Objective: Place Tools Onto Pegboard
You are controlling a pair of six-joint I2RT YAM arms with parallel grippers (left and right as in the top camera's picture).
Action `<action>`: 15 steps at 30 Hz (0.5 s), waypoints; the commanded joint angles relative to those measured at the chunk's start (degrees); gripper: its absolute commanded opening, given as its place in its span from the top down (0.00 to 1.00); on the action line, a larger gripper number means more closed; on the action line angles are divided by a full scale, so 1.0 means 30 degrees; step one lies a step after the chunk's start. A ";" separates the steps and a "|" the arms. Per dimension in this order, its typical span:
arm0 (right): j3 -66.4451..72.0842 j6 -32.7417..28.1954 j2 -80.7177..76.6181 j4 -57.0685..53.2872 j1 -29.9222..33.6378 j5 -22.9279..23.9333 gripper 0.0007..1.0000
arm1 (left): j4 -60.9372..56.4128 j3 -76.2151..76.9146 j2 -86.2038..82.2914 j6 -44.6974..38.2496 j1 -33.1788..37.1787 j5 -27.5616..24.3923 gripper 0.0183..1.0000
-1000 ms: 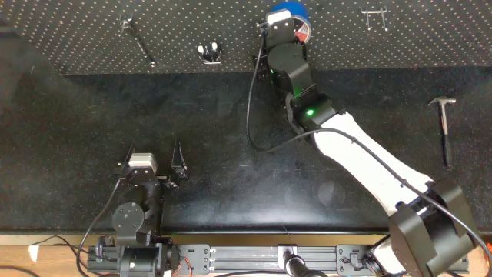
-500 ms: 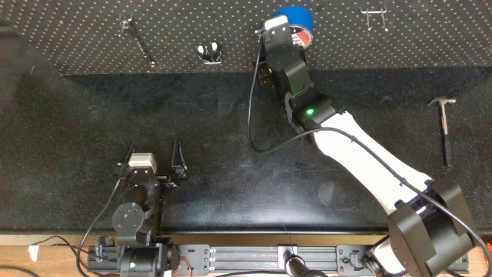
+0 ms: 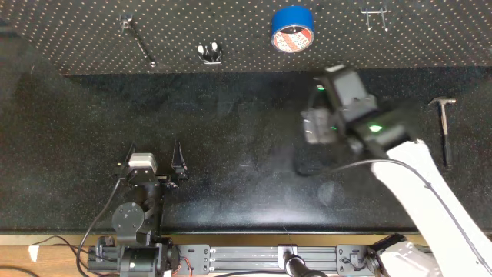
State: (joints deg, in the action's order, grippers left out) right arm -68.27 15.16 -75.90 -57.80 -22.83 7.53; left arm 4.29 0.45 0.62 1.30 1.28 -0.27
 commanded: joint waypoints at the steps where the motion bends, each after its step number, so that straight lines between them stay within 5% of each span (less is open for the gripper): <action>1: 0.0000 0.0561 0.2025 -0.1719 0.4721 0.0124 0.02 | 0.0131 -0.0044 -0.0138 -0.0248 -0.0073 -0.0146 0.00; 7: 0.0007 -0.1115 0.2208 -0.1647 1.4477 -0.1479 0.02 | 0.0131 -0.0044 -0.0138 -0.0248 -0.0073 -0.0146 0.00; 10: 0.0022 -0.1800 0.1923 -0.1639 1.8207 -0.0175 0.02 | 0.0131 -0.0044 -0.0138 -0.0248 -0.0073 -0.0146 0.00; 11: 0.0022 -0.3541 0.1902 -0.1654 1.9271 0.0692 0.02 | 0.0131 -0.0044 -0.0138 -0.0248 -0.0073 -0.0146 0.00; 12: 0.0022 -0.8094 0.1734 -0.1574 2.0480 0.0175 0.02 | 0.0131 -0.0044 -0.0138 -0.0248 -0.0073 -0.0146 0.00; 15: 0.0080 -1.2582 0.0714 -0.1260 2.2382 -0.2062 0.02 | 0.0131 -0.0044 -0.0138 -0.0248 -0.0073 -0.0146 0.01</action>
State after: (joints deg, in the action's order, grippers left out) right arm -68.10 -6.33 -71.00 -62.11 40.56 6.04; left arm 4.29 0.45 0.62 1.30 1.28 -0.30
